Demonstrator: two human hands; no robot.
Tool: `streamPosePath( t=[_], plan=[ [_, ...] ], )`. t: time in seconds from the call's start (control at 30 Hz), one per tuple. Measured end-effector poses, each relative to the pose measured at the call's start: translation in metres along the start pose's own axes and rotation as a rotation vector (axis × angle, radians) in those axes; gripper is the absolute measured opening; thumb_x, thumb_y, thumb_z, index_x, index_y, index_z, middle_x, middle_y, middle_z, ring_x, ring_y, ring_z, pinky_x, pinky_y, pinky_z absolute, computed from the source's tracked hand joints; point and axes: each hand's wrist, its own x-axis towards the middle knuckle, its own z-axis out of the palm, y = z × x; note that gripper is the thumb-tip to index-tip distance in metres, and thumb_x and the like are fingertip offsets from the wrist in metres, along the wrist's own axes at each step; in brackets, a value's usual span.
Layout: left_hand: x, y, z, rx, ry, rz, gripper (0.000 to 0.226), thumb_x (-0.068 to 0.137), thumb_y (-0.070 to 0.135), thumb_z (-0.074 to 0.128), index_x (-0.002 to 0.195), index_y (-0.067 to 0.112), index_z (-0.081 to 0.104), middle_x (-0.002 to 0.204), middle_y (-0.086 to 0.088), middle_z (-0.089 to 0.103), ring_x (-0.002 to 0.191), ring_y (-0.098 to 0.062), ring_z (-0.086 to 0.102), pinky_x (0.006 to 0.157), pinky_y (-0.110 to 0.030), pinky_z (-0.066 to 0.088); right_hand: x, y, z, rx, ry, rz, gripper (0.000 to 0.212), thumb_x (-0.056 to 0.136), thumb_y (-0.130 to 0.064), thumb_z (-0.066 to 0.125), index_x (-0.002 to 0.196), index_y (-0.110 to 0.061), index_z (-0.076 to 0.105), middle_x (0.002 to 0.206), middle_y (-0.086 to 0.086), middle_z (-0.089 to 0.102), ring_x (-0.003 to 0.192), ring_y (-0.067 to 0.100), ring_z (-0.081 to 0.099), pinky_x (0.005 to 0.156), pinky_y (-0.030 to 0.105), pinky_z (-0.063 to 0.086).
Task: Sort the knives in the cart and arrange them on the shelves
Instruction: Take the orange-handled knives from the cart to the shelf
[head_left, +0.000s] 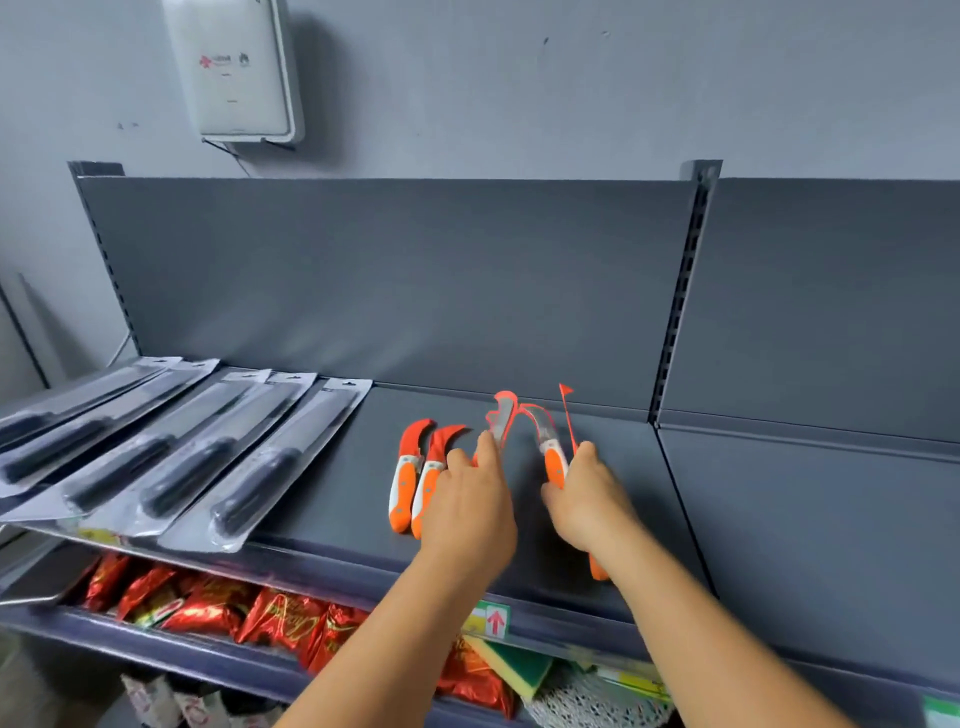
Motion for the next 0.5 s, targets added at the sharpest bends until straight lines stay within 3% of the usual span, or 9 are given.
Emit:
streamPosePath(
  t=[0.1,0.2,0.3,0.4,0.5],
  plan=[
    [0.004,0.0,0.006,0.09,-0.025,0.007,0.057,0.086,0.009,0.045,0.139,0.018,0.026,0.123,-0.012,0.043,0.11,-0.03,0.05,0.078,-0.031,0.036,0.012,0.0,0.008,-0.093,-0.047,0.023,0.039,0.089,-0.022,0.056,0.12,-0.008,0.038,0.128,0.015,0.047,0.116,0.035,0.05,0.084,0.034,0.04],
    [0.007,-0.002,0.012,0.172,-0.049,0.044,0.06,0.089,0.014,0.045,0.144,0.018,0.021,0.131,-0.01,0.038,0.116,-0.029,0.043,0.091,-0.031,0.034,0.015,0.002,0.01,-0.163,-0.048,0.001,0.054,0.09,-0.027,0.052,0.135,-0.009,0.029,0.138,0.016,0.037,0.126,0.035,0.037,0.101,0.036,0.034],
    [0.009,-0.007,0.016,0.221,-0.052,0.115,0.063,0.092,0.018,0.043,0.148,0.013,0.014,0.144,-0.009,0.03,0.127,-0.029,0.035,0.103,-0.033,0.029,0.012,0.004,0.008,-0.205,-0.078,-0.059,0.071,0.091,-0.041,0.049,0.147,-0.013,0.014,0.148,0.012,0.028,0.132,0.033,0.029,0.107,0.037,0.028],
    [0.011,-0.01,0.017,0.173,-0.075,0.175,0.063,0.095,0.021,0.043,0.15,0.014,0.014,0.155,-0.006,0.017,0.14,-0.026,0.021,0.112,-0.035,0.023,0.005,0.008,0.006,-0.147,-0.117,-0.075,0.068,0.091,-0.044,0.046,0.146,-0.014,0.018,0.152,0.005,0.026,0.133,0.03,0.03,0.106,0.039,0.031],
    [0.013,-0.013,0.017,0.172,-0.096,0.207,0.065,0.095,0.023,0.047,0.15,0.013,0.014,0.157,-0.005,0.015,0.143,-0.024,0.016,0.114,-0.036,0.021,-0.004,0.012,0.003,-0.136,-0.124,-0.073,0.052,0.092,-0.045,0.045,0.133,-0.014,0.034,0.143,0.004,0.037,0.127,0.027,0.037,0.1,0.038,0.037]
  ],
)
